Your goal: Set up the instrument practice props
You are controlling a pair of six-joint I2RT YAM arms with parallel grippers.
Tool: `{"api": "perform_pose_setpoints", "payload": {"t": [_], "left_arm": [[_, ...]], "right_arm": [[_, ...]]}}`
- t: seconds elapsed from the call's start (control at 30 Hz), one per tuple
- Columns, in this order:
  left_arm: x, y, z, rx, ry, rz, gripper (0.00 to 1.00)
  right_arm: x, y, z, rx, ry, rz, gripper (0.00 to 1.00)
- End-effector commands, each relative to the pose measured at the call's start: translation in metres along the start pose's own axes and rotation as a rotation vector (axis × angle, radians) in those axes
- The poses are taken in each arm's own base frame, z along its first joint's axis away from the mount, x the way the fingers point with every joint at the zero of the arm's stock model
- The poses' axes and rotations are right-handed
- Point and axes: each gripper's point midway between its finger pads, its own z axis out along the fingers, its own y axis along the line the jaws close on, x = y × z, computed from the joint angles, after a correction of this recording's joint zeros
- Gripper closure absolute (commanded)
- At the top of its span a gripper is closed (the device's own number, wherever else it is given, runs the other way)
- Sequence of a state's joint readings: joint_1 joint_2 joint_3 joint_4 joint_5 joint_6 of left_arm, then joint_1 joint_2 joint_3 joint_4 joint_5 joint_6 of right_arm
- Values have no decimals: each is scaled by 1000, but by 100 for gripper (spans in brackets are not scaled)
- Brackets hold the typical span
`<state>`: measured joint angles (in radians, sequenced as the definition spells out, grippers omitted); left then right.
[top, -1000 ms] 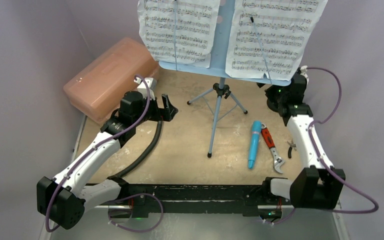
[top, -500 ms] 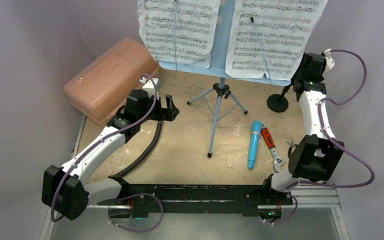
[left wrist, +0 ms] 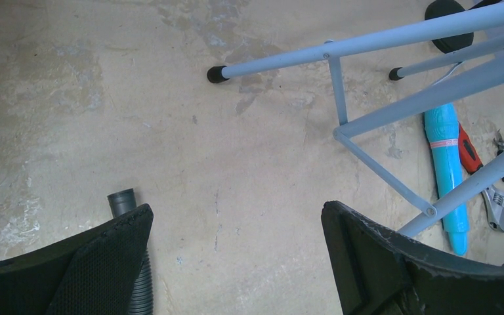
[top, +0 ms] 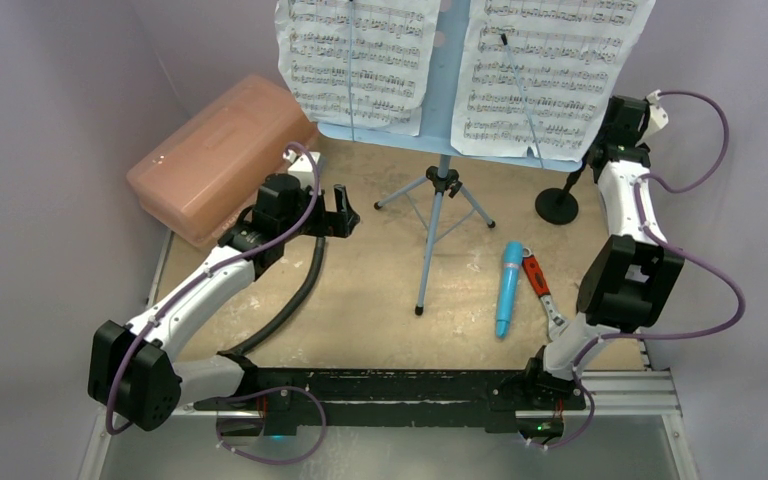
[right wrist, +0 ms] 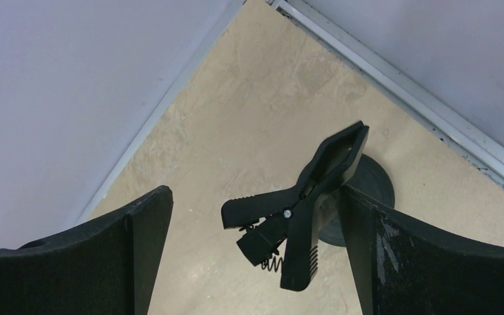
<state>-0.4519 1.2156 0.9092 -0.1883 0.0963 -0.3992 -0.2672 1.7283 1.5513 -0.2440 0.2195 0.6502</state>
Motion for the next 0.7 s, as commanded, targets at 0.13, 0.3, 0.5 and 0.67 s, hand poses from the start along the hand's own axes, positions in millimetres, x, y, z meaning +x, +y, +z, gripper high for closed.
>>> {"api": "perform_pose_setpoints", "payload": {"t": [0.13,0.3,0.5,0.67], "left_arm": [[-27,-4,0,-1,-63,28,1],[-28,-5,1,2,-58,37,2],[-31,-7,1,7,-54,41,2],[-30,-8,2,14,-46,45,2]], "right_arm": [[-23,1,8,12,-62,-22,9],[-21,1,9,4,-65,-47,24],[-21,-2,10,10,-68,-86,45],[-24,-1,4,-4,-75,-119,54]]}}
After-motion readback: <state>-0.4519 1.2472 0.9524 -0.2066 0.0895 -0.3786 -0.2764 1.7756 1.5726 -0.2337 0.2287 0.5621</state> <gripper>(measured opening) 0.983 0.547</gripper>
